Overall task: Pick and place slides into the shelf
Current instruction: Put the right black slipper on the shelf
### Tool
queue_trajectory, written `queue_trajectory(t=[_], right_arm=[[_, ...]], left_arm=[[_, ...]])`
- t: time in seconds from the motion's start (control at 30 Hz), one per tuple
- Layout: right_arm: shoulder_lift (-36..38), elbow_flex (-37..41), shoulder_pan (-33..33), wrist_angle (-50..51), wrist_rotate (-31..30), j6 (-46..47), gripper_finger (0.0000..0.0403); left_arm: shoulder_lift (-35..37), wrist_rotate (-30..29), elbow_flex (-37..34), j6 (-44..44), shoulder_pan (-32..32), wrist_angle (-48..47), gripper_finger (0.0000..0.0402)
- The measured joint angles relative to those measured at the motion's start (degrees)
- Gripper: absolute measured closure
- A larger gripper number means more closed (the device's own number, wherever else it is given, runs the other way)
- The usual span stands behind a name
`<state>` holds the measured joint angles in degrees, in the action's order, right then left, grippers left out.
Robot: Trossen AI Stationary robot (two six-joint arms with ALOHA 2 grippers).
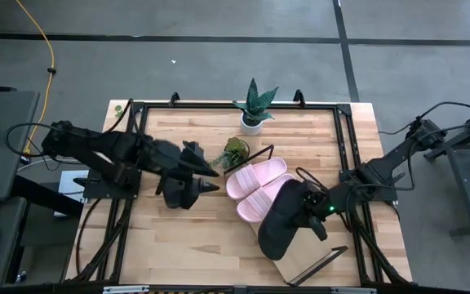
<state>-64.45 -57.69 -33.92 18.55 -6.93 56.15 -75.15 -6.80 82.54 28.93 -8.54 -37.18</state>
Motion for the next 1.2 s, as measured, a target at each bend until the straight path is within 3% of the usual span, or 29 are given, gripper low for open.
queue_trajectory(t=[0.43,0.77,1.0,1.2], right_arm=[[-0.02,0.0,7.17,-0.4,14.23,-12.5,0.0403],[0.0,0.0,11.6,0.35,23.31,-20.58,0.0403],[0.0,0.0,13.43,0.5,26.22,-24.73,0.0403],[0.0,0.0,14.53,1.28,27.56,-26.76,0.0403]], left_arm=[[-9.87,11.61,0.06,4.68,7.96,11.78,0.0204],[-16.06,12.28,0.0,9.0,8.33,20.13,0.0204],[-18.79,12.35,-0.07,12.59,9.3,21.74,0.0204],[-20.8,15.36,-0.04,15.11,10.02,29.42,0.0204]])
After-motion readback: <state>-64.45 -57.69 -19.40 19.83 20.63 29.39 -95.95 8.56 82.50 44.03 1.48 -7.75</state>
